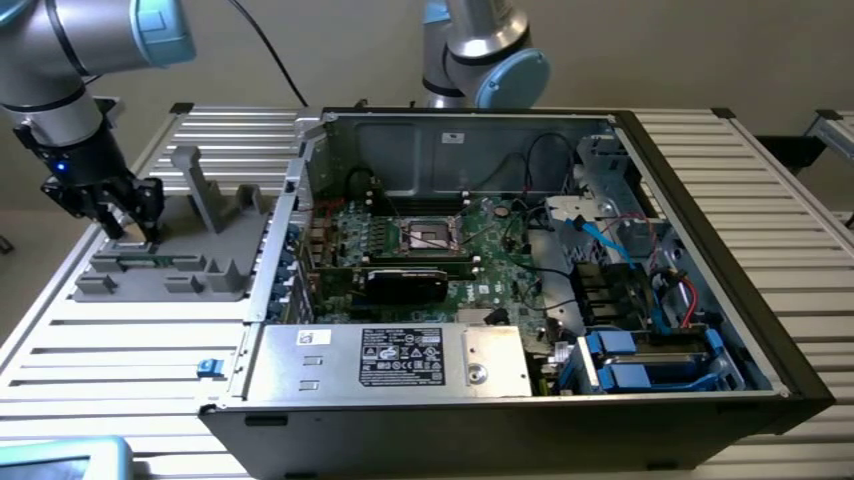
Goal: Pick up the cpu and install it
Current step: 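Pick up the cpu and move it towards the insertion slot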
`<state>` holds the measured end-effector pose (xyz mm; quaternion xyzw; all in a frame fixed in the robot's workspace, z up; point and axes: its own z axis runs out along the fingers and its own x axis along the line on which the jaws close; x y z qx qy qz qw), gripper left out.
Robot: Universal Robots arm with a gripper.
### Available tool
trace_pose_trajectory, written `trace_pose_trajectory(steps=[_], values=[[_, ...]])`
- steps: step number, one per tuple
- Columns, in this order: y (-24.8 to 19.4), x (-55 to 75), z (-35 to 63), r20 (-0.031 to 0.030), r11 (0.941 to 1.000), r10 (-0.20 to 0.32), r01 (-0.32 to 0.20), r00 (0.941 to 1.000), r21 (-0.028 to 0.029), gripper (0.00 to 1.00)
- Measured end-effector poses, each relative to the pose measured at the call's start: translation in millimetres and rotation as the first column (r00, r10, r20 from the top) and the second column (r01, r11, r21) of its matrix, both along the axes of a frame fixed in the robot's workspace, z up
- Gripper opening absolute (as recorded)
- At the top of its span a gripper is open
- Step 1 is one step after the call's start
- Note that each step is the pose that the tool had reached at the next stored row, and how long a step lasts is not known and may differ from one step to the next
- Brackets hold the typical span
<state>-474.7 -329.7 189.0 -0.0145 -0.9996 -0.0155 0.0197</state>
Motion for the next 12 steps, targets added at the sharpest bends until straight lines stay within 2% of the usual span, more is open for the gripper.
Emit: trace_pose_trajectory(steps=[4, 12], values=[[0.0, -0.1, 5.8, -0.0008, 1.0, 0.0, 0.0, 1.0, -0.0002, 0.53], [0.0, -0.2, 6.3, -0.0013, 1.0, 0.0, 0.0, 1.0, -0.0011, 0.53]])
